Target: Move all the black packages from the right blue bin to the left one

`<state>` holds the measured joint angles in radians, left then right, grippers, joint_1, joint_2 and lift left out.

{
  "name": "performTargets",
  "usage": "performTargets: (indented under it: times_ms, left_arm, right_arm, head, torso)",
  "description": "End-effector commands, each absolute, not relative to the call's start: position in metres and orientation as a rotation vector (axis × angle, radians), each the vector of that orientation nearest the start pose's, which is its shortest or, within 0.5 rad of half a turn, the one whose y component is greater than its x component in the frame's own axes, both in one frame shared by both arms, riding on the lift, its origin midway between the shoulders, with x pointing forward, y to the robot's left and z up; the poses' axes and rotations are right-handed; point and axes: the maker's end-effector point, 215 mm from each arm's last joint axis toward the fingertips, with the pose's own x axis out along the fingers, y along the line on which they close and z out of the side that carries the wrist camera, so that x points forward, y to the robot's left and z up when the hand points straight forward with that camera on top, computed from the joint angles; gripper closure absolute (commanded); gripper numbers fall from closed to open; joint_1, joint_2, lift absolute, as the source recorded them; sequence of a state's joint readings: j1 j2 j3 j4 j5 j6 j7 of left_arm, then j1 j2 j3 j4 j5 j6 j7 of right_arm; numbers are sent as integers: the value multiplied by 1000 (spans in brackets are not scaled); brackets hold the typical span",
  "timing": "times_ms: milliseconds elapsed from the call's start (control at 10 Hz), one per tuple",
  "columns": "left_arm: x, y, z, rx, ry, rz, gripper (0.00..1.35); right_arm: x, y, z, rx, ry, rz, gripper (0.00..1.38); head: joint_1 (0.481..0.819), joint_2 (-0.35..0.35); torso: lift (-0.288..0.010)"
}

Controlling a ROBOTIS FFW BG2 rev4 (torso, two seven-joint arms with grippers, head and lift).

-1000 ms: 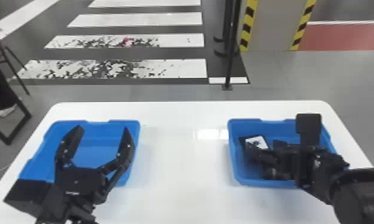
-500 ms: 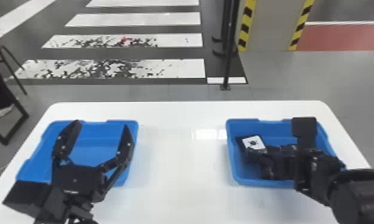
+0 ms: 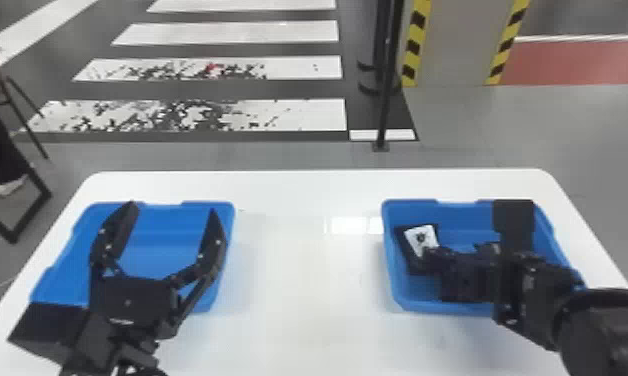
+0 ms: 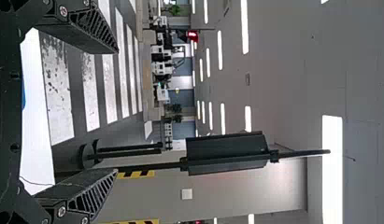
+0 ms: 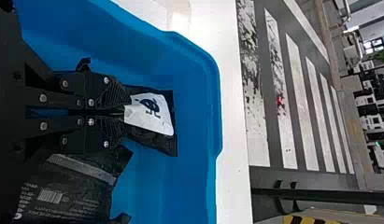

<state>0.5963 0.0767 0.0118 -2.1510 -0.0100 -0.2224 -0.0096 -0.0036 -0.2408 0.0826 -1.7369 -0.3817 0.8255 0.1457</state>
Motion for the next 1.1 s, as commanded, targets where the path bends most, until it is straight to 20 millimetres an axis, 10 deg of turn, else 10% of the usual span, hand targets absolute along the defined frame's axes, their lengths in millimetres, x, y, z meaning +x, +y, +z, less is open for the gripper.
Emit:
performTargets:
  times_ms: [0, 500, 1000]
  left_arm:
    - [415, 229, -255, 75, -205, -50, 137]
    - [412, 221, -236, 1, -269, -64, 136]
    - [443, 144, -270, -444, -55, -371, 134]
  right_arm:
    - [520, -191, -466, 149, 632, 310, 1148]
    - [528, -203, -338, 367, 196, 471, 1147]
    - [459, -43, -317, 575, 175, 919, 1147]
  head:
    - [695, 50]
    - [695, 28]
    - [695, 71]
  torso:
    - [-132]
    - [-132]
    - [-132]
